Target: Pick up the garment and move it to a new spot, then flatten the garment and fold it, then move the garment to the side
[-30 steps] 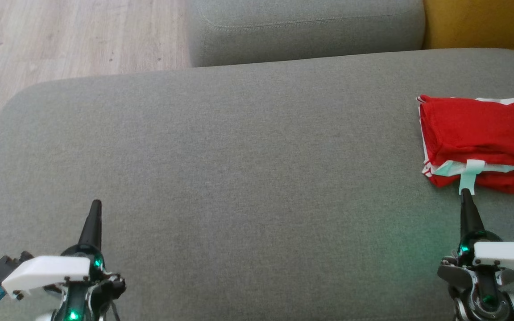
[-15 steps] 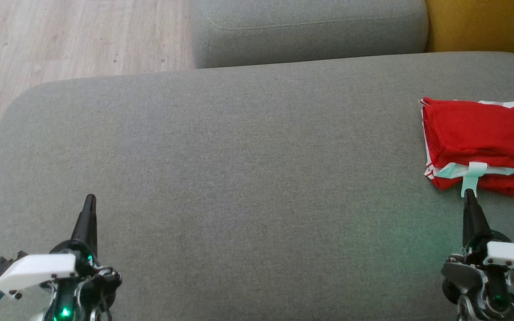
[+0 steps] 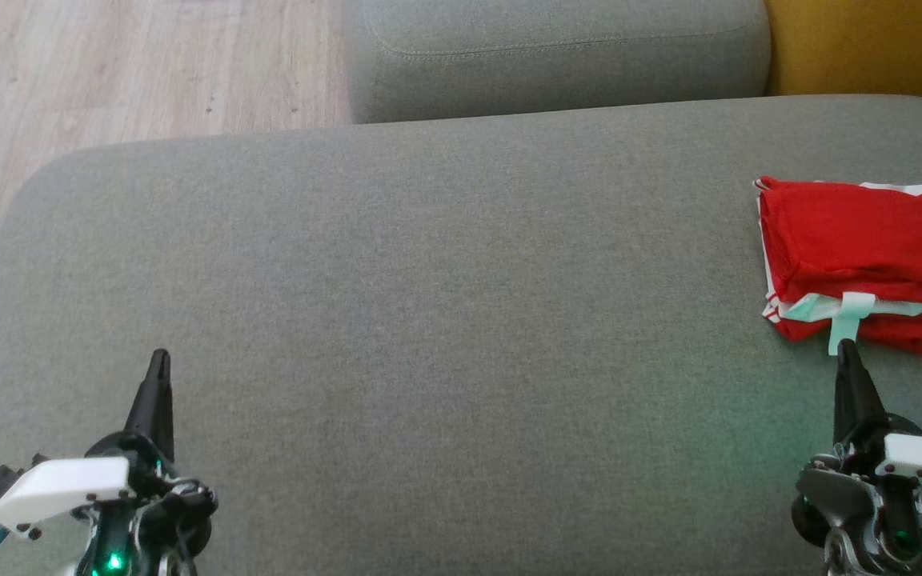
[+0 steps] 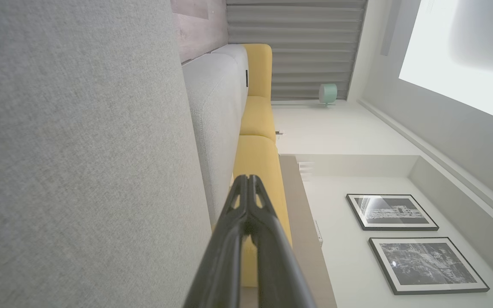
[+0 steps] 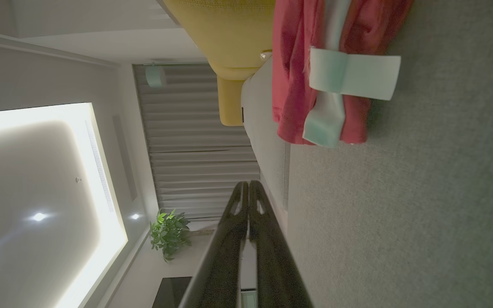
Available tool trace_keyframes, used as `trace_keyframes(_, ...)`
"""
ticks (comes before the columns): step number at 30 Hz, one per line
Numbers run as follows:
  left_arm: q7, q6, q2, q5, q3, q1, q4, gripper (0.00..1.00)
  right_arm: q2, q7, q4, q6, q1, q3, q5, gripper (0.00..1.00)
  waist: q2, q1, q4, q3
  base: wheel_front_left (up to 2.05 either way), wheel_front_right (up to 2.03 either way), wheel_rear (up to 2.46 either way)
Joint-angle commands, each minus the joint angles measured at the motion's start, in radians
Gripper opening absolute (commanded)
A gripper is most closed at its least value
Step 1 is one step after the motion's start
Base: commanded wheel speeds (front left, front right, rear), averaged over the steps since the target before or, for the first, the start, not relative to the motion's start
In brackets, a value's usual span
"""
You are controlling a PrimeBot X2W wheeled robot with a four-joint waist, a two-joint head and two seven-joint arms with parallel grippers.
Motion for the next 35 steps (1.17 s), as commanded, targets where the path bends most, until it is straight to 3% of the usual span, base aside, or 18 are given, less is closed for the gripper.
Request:
trace_keyframes(1, 0.008, -0.007, 0.008, -0.009, 0.036, -0.059, -0.029, 0.00, -0.015, 0.010, -0.039, -0.001, -0.054, 0.018, 0.004, 0.00, 0.0000, 0.0000, 0.000, 0.000, 0.00, 0.00, 0.00)
trace_keyframes(35, 0.008, -0.007, 0.008, -0.009, 0.037, -0.059, -0.030, 0.00, -0.008, 0.018, -0.038, -0.001, -0.055, 0.008, -0.005, 0.00, 0.0000, 0.0000, 0.000, 0.000, 0.00, 0.00, 0.00)
